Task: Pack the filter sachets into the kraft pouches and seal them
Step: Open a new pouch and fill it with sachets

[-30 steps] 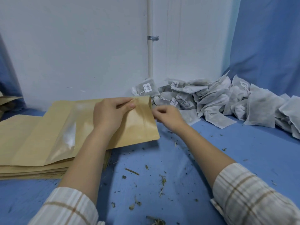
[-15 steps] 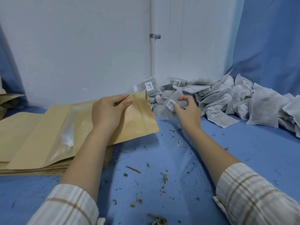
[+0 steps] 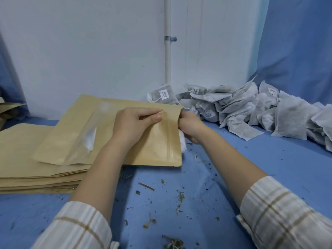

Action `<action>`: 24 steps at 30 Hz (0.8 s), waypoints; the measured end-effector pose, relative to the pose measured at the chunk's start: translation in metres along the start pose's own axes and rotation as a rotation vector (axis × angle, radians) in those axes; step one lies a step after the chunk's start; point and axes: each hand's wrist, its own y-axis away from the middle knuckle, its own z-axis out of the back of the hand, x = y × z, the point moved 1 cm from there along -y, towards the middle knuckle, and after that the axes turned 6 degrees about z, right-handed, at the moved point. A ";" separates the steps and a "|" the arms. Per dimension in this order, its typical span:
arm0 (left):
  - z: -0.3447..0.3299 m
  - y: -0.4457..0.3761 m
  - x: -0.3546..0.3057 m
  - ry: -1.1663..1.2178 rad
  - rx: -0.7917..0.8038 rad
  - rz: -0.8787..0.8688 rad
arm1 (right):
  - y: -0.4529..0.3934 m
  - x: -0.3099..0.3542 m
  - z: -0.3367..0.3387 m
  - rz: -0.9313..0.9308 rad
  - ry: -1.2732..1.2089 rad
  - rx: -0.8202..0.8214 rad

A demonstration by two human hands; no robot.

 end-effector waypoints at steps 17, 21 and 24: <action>-0.034 0.002 -0.024 -0.045 -0.216 0.063 | 0.015 0.003 0.027 0.244 0.397 -0.062; -0.061 0.011 -0.046 -0.078 -0.273 0.076 | 0.028 -0.024 0.091 0.278 0.871 -0.416; -0.082 0.013 -0.057 -0.111 -0.278 0.075 | 0.032 -0.054 0.132 -0.122 1.297 -0.280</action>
